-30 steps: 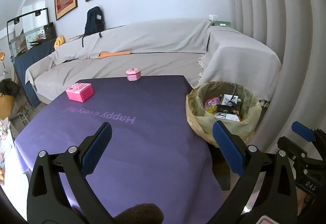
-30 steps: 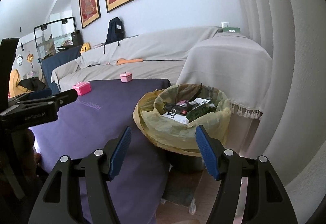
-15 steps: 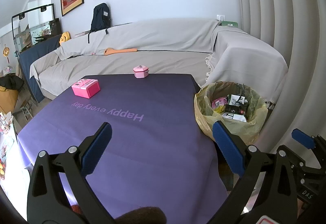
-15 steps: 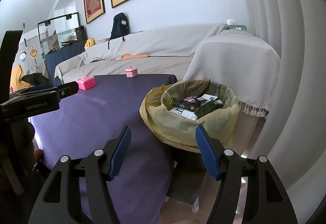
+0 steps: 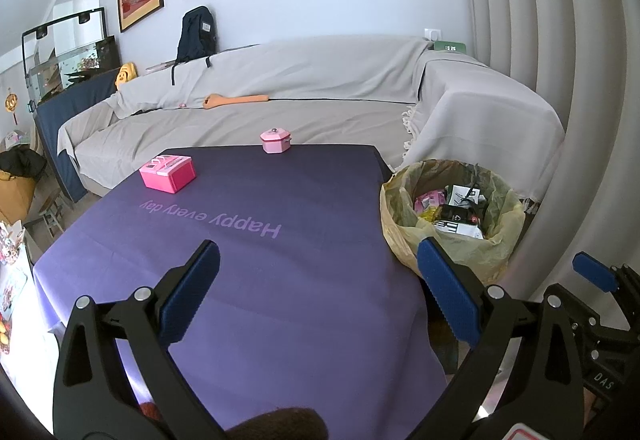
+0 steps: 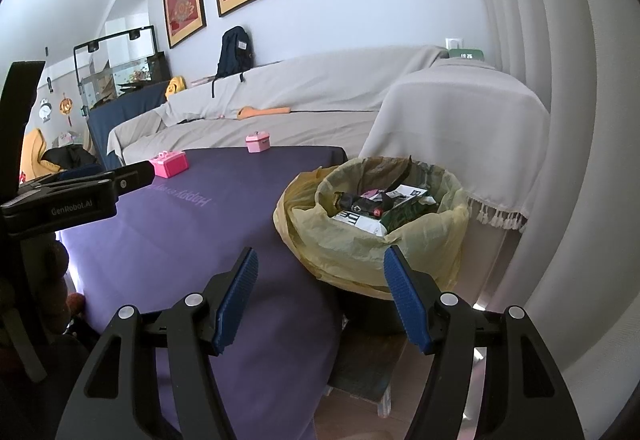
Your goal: Collect trash
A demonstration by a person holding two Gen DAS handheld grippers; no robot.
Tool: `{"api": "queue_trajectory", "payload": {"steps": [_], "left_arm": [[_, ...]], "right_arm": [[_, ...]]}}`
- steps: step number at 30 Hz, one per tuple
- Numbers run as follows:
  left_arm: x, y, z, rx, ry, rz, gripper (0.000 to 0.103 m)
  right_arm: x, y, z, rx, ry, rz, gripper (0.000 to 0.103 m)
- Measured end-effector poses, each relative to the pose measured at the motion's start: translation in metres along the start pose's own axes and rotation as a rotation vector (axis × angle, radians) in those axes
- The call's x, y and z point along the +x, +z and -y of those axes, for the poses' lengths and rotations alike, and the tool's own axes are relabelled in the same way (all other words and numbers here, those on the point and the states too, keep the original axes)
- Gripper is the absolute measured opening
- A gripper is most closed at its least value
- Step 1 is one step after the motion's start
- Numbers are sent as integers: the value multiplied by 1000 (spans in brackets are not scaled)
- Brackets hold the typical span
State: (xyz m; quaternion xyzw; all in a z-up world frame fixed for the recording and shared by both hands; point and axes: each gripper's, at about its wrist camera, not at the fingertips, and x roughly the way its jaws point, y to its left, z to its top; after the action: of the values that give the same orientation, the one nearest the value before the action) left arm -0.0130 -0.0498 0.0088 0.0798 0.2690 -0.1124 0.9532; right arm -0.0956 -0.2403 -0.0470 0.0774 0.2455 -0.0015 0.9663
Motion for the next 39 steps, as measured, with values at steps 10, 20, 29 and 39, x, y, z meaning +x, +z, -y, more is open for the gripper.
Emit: {"api": "queue_trajectory", "payload": {"steps": [10, 20, 29, 39], "left_arm": [[0, 0, 1, 0, 1, 0, 94], [0, 0, 0, -1, 0, -1, 94], [0, 0, 2, 1, 0, 2, 94], [0, 0, 2, 2, -1, 1, 94]], "right_arm": [[0, -1, 1, 5, -2, 0, 62], [1, -1, 1, 5, -3, -1, 62], [1, -2, 1, 6, -4, -1, 62], [0, -2, 1, 5, -2, -3, 62]]}}
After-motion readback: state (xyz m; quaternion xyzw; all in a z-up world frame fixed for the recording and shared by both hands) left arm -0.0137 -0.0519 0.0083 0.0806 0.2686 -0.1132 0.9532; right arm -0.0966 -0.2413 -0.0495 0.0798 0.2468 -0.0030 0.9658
